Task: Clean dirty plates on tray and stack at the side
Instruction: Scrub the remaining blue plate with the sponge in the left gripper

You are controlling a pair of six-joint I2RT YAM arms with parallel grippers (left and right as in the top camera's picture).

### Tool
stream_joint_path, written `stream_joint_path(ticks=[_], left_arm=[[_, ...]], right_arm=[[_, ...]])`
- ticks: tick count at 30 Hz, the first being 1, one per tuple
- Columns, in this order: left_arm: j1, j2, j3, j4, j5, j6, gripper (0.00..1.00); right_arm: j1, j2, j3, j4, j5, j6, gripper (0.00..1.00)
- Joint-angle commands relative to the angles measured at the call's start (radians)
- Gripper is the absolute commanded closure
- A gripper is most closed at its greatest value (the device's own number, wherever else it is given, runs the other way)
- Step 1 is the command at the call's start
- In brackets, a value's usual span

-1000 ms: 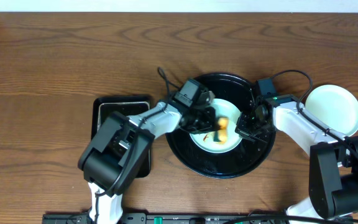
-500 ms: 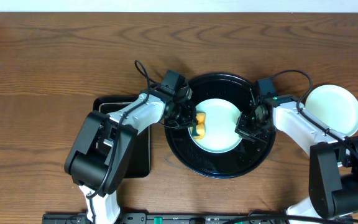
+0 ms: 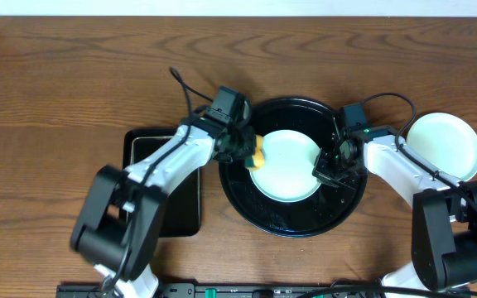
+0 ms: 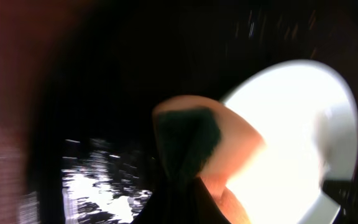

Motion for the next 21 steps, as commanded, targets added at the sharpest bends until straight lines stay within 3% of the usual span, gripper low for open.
stream_joint_path(ticks=[1,7,11,15,21], left_arm=[[0.013,-0.104,-0.005,-0.003,-0.131,-0.006,0.93],[0.013,-0.14,-0.007,-0.012,-0.062,-0.02,0.92],[0.013,-0.125,-0.009,-0.013,0.066,-0.02,0.93],[0.005,-0.093,-0.01,0.035,0.242,-0.029,0.93],[-0.046,0.027,-0.012,0.161,0.366,-0.1,0.93]], right_arm=[[-0.019,0.019,-0.013,-0.014,0.103,0.002,0.99],[-0.019,0.019,-0.013,-0.012,0.103,-0.001,0.99],[-0.022,0.019,-0.013,-0.007,0.104,-0.007,0.99],[-0.041,0.019,-0.013,0.0,0.1,-0.007,0.99],[-0.061,0.019,-0.013,-0.002,0.084,-0.008,0.99]])
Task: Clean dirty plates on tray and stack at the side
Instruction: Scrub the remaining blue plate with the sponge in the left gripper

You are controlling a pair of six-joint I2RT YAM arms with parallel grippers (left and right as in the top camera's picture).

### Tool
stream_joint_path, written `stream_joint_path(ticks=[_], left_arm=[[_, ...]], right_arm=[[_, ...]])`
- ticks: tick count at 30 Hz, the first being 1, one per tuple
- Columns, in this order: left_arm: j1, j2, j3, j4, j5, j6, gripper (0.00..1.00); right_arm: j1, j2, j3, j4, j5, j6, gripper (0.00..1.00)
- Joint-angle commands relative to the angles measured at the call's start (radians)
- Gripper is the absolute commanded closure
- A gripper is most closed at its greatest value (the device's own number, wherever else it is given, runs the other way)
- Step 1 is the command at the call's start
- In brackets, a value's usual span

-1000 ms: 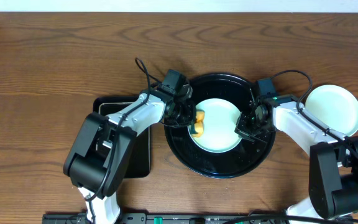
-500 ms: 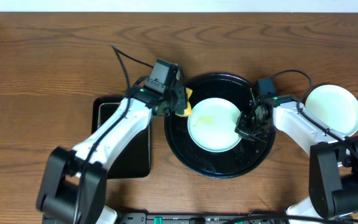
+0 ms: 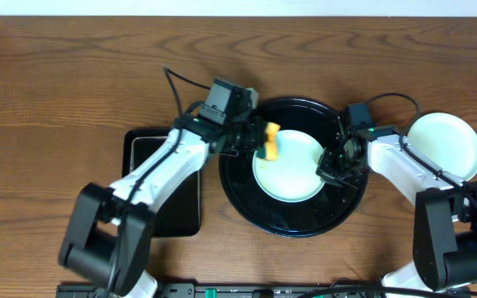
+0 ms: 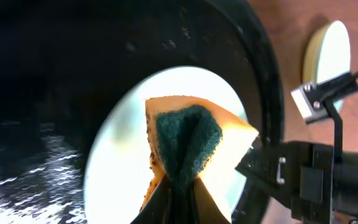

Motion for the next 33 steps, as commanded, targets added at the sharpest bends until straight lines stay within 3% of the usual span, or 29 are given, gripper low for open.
stream_joint_path(ticks=[1,14,22,28,33], left_arm=[[-0.037,0.082,-0.01,0.054,0.137,-0.061,0.92],[-0.114,0.296,-0.01,0.278,0.204,-0.163,0.93],[0.01,0.306,-0.01,0.208,0.077,-0.1,0.92],[0.127,0.299,-0.01,0.136,0.075,-0.041,0.93],[0.146,0.279,-0.007,0.092,0.077,-0.025,0.93]], right_arm=[[-0.027,0.019,-0.013,-0.005,0.085,-0.005,0.99],[-0.027,0.019,-0.013,-0.007,0.081,-0.005,0.99],[-0.024,0.019,-0.013,-0.017,0.077,-0.011,0.99],[-0.024,0.019,-0.013,-0.021,0.077,-0.017,0.99],[-0.024,0.019,-0.013,-0.021,0.077,-0.016,0.99]])
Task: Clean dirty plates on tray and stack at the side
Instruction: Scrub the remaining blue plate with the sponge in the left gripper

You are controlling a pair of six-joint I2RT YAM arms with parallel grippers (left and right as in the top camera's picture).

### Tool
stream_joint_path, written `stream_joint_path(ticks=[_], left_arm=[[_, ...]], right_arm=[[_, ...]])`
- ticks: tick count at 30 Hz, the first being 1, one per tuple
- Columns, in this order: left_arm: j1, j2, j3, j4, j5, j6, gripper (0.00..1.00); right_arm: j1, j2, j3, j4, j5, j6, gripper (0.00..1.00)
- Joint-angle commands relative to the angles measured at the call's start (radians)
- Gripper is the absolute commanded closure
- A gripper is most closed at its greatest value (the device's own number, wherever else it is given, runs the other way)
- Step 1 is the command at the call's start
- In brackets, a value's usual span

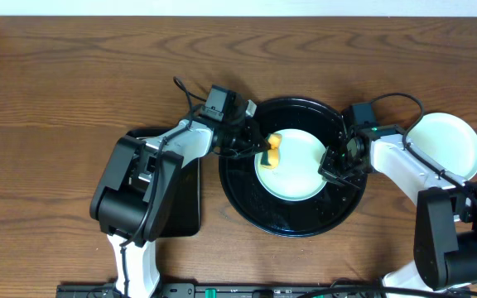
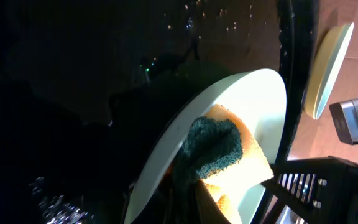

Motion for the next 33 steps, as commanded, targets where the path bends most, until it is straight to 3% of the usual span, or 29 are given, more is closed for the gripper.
stream_joint_path(ticks=[1,8,14,19,26,33], left_arm=[[0.046,0.009,-0.01,-0.045,-0.146,0.03,0.93],[0.008,-0.131,0.005,-0.146,-0.158,0.08,0.93],[0.007,-0.312,0.005,-0.269,-0.304,0.104,0.93],[0.003,-0.346,0.002,-0.308,-0.3,0.099,0.93],[-0.06,-0.264,-0.005,-0.22,-0.165,0.045,0.93],[-0.181,-0.132,-0.005,-0.029,-0.031,-0.084,0.93]], right_arm=[[-0.011,0.019,-0.013,-0.017,0.079,-0.008,0.99],[-0.012,0.019,-0.013,-0.017,0.079,-0.008,0.99],[-0.012,0.019,-0.013,-0.016,0.079,-0.008,0.99],[-0.012,0.019,-0.013,-0.013,0.079,-0.008,0.99],[-0.013,0.019,-0.013,-0.01,0.079,-0.008,0.99],[-0.013,0.019,-0.013,-0.01,0.079,-0.008,0.99]])
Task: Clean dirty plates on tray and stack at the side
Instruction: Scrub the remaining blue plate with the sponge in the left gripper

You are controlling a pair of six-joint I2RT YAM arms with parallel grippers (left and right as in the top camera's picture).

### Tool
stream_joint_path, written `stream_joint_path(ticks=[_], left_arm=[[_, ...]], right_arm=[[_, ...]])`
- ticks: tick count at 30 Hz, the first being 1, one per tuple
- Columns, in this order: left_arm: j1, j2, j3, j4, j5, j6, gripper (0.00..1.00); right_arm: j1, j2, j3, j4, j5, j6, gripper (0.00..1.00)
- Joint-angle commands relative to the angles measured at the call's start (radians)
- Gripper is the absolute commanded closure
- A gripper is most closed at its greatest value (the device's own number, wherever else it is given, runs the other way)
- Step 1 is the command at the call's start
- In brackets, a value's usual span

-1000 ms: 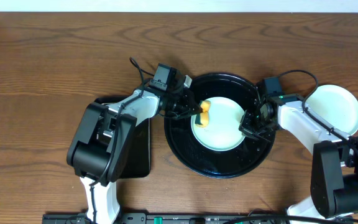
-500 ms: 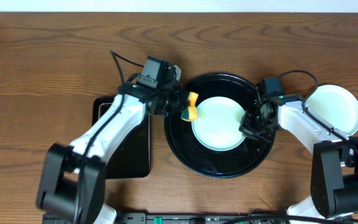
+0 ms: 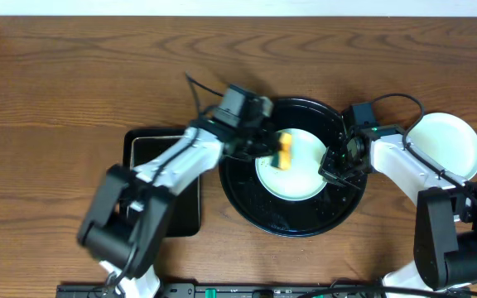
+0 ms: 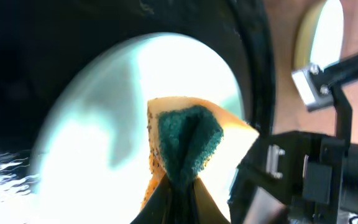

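Observation:
A pale plate (image 3: 292,165) lies tilted in the round black tray (image 3: 247,194). My left gripper (image 3: 278,149) is shut on a folded yellow sponge with a green scouring face (image 4: 188,146), held over the plate's upper left part (image 4: 104,124). My right gripper (image 3: 331,168) is shut on the plate's right rim, seen as a dark clamp (image 4: 303,174) in the left wrist view. A second white plate (image 3: 444,146) rests on the table at the right.
A black rectangular tray (image 3: 143,149) lies on the wooden table left of the round tray, under my left arm. Cables run from both wrists. The table's far edge lies along the top.
My left gripper with the sponge has shifted a little right and further onto the plate. The right gripper keeps its hold on the plate's rim in the same place.
The sponge was at the plate's left edge, then at its upper left, then lower on its left part, and now sits further in over the plate. All the while my right gripper has held the plate's right rim in the tray.

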Motion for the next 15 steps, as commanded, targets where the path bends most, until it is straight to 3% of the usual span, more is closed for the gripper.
stream_joint_path(ticks=[1,10,15], left_arm=[[-0.055,0.054,-0.008,0.045,0.098,-0.082,0.93],[-0.083,0.144,-0.008,0.05,0.082,-0.074,0.93],[-0.042,0.157,-0.008,-0.07,-0.076,-0.002,0.93]], right_arm=[[-0.013,0.019,-0.013,-0.006,0.077,-0.008,0.99],[-0.017,0.019,-0.013,-0.01,0.074,-0.008,0.99],[-0.017,0.019,-0.013,-0.016,0.062,-0.013,0.99]])
